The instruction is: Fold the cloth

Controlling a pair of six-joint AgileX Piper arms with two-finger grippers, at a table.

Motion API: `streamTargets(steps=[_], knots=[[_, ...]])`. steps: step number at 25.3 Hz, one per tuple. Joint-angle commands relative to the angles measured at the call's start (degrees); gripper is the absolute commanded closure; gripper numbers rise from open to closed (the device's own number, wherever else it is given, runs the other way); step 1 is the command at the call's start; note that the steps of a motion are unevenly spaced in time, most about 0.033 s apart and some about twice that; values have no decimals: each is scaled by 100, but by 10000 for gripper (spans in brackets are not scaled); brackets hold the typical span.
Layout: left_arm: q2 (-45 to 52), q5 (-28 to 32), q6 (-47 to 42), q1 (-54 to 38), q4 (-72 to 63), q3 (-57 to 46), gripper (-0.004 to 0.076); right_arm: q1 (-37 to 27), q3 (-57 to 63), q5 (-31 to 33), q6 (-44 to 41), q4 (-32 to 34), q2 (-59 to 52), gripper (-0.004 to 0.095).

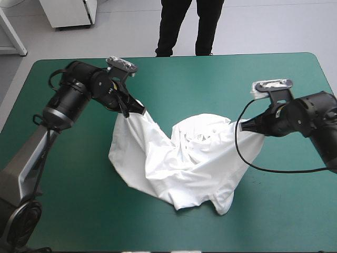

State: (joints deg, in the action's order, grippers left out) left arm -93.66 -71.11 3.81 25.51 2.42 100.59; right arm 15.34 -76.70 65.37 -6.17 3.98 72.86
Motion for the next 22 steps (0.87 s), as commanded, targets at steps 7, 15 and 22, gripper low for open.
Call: streamTargets(steps=[7,15,22], knots=[[1048,-263,154,2,-103,1768,746,-2,-2358,369,308,328,-492,925],[1334,-213,413,2,-242,3698,746,-2,-4582,541,617,479,-492,925],[1336,408,607,2,-1284,5513,746,-2,-6555,407,934,227,-482,924]])
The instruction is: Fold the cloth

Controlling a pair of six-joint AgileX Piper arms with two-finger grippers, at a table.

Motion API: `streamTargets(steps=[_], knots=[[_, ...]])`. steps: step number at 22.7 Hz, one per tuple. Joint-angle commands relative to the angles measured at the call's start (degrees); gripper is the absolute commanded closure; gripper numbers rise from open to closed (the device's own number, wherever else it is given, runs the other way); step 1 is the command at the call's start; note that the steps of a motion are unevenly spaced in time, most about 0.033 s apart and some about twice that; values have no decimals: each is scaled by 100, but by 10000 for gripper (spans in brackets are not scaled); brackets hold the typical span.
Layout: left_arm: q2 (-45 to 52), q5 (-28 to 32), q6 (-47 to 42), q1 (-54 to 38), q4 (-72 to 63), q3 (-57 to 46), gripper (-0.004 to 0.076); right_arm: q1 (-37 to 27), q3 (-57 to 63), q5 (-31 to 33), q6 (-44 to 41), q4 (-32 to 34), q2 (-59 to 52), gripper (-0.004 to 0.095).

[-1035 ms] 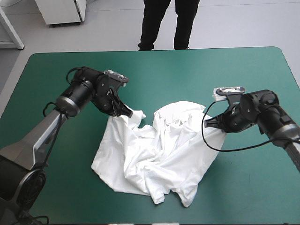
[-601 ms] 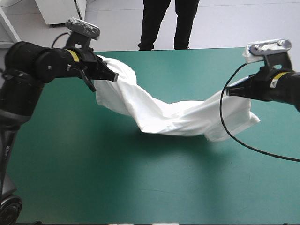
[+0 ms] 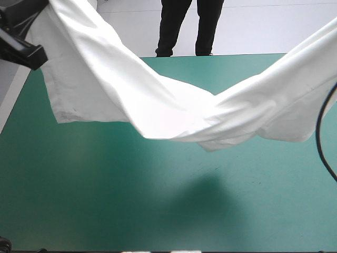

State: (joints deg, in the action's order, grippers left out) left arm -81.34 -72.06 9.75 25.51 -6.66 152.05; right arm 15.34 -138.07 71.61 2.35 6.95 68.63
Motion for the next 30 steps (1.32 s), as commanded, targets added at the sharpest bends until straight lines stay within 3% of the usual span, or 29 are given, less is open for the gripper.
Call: streamTargets(steps=[1,5,7,14,18,21,26,30], knots=[[105,432,12,2,-535,454,746,-2,-613,-220,82,-166,-58,924],[94,-115,12,2,-611,246,746,-2,-467,-4,47,-179,-58,924],[94,-153,12,2,-599,-332,746,-2,24,-4,-97,-179,-58,924],[37,-119,2,2,130,-3068,746,-2,2988,-31,-670,143,-46,925],[-289,476,-15,2,442,-4318,746,-13,4437,-453,-1107,641,71,925],[-729,972,-36,2,567,-4694,746,-11,5119,-1035,-1233,653,252,924],[-1688,1578,-144,2,862,-4679,746,-410,5410,-1744,-1510,543,1023,925],[-2671,2000,-720,-334,1073,-4108,746,-1115,5382,-2297,-1510,443,1920,925]])
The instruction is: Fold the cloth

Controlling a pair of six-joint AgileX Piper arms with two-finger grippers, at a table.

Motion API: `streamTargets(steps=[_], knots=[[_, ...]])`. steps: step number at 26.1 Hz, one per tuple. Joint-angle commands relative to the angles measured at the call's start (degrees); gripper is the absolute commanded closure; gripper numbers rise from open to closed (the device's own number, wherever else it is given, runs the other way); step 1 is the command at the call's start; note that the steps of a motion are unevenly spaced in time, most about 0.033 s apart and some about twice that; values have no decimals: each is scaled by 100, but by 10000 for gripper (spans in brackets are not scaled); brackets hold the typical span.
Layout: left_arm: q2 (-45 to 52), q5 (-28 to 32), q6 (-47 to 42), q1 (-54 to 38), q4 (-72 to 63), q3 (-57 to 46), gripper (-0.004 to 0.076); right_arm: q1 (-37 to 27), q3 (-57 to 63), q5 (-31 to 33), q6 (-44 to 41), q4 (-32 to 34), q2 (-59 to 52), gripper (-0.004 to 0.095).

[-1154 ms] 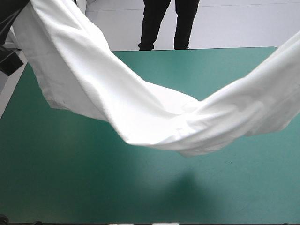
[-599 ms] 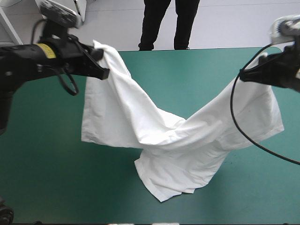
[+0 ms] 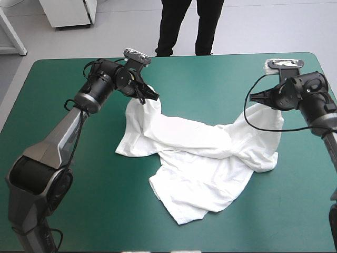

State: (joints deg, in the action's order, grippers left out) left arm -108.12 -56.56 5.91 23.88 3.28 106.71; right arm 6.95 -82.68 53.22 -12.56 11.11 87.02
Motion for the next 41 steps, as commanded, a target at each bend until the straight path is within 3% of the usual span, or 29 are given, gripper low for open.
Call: streamTargets(steps=[1,6,9,12,15,17,18,20,27,33,35,41], knots=[[-143,449,-412,-247,69,552,746,-399,-168,-540,-19,-71,222,925],[-1053,452,-263,-409,112,917,746,-946,-679,-590,822,-1163,1366,925],[-1364,475,-227,-409,172,917,745,-946,-965,-512,1000,-1165,1748,908],[-1498,338,-227,-409,264,917,745,-946,-1059,-495,1256,-1379,1873,782],[-1522,295,-227,-409,276,917,723,-946,-1059,-620,1256,-1433,1873,569],[-1522,245,-187,-409,263,930,644,-946,-1059,-550,1217,-1459,1861,454],[-1522,81,-187,-409,217,995,561,-946,-1059,-390,1149,-1512,1861,401],[-1512,-299,-187,-409,96,1191,427,-946,-1059,-148,1136,-1654,1813,411],[-1230,-628,224,-409,39,1614,394,-946,-1059,-105,1145,-1620,1332,430],[-871,-1453,459,-409,-290,1614,225,-946,-1035,131,1145,-1634,927,467],[-796,-1723,468,-409,-366,1614,227,-946,-968,186,1145,-1626,753,467],[-196,-1723,514,-310,-464,1325,250,-946,-330,260,1159,-1466,19,467]])
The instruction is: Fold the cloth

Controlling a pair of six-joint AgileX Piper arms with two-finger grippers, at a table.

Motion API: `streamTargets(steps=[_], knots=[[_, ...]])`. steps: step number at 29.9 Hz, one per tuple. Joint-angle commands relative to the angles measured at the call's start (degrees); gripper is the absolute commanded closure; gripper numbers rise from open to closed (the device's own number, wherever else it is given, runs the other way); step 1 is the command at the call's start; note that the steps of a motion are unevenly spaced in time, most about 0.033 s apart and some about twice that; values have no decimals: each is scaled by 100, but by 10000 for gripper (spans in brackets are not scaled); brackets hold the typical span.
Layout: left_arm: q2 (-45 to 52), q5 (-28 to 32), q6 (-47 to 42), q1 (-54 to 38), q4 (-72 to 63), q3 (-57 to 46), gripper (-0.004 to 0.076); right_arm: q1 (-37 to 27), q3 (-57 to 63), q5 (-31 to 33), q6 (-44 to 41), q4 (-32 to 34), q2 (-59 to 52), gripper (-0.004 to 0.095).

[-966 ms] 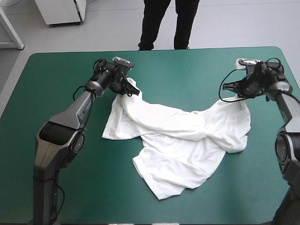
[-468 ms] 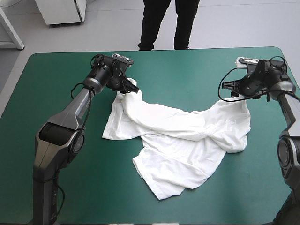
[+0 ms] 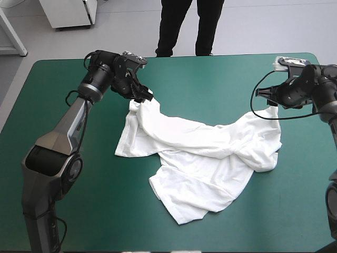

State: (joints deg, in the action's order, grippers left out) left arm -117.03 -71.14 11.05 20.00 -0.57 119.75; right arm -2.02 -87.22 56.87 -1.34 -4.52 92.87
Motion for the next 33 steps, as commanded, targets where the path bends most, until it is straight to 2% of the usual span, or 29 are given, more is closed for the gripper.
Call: streamTargets(steps=[1,8,16,24,30,33], knots=[[845,-265,14,130,-78,-86,261,-49,288,-104,36,130,-717,467],[1773,-265,224,677,-79,-1279,280,-49,1002,-102,36,177,-1650,467],[2750,-265,303,1977,174,-2661,280,-49,1039,165,14,229,-2274,495],[2871,-265,264,3125,159,-3233,280,-49,1039,339,-31,325,-2613,497],[2871,-230,-130,3927,214,-3965,280,-49,1039,348,-97,364,-2727,511],[2871,-25,-305,4263,214,-4295,280,-49,1039,348,-138,375,-2749,511]])
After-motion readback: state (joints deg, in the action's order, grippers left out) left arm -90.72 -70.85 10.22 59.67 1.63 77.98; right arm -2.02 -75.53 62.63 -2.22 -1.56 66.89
